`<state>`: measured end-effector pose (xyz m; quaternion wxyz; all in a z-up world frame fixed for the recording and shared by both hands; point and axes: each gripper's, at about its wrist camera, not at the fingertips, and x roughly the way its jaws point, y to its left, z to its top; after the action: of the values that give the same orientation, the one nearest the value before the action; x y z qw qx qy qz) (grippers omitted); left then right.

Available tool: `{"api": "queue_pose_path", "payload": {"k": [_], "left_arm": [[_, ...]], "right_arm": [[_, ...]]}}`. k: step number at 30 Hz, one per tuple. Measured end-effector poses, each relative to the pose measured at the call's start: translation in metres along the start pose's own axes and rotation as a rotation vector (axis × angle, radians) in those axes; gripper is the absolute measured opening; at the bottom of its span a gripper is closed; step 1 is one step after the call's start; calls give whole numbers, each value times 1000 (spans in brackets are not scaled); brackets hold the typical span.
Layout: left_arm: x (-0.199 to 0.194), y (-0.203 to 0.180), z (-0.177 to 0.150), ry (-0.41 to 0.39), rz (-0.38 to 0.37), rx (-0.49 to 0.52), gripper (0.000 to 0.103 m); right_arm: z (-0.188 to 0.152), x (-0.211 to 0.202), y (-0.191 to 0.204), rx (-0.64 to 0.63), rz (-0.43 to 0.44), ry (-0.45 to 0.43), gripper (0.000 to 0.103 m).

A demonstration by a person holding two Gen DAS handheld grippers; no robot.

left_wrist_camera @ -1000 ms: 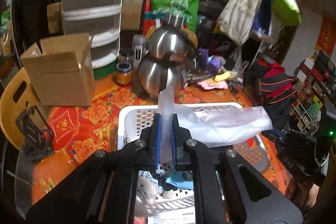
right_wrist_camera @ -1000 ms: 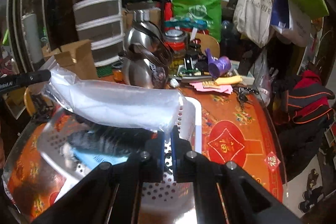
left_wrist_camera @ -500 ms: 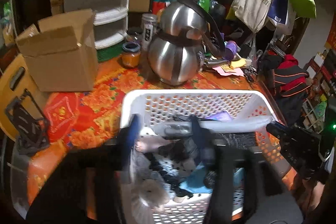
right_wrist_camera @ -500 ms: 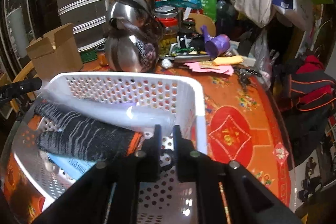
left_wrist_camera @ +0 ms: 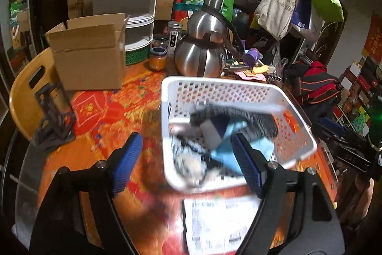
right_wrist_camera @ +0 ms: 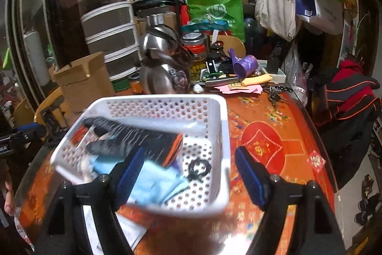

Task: Organize soft objects
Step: 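Close both grippers on the white printed instruction sheet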

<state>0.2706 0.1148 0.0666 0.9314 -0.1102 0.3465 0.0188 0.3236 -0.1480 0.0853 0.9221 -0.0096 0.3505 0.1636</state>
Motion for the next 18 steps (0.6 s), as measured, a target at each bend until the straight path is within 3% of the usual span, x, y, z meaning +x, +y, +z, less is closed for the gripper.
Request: {"api": "queue_pose_path", "payload": {"k": [7, 11, 13, 18], "left_arm": [[-32, 14, -92, 51, -74, 18, 84], [-19, 29, -139, 119, -94, -42, 83], [-5, 25, -151, 164, -86, -20, 83], [27, 8, -164, 228, -84, 11, 83]], "right_arm": [[-74, -38, 11, 7, 62, 35, 87], [-130, -36, 20, -4, 101, 94, 87], [-147, -29, 24, 14, 153, 132, 87], [-158, -8, 45, 5, 235, 176, 69]]}}
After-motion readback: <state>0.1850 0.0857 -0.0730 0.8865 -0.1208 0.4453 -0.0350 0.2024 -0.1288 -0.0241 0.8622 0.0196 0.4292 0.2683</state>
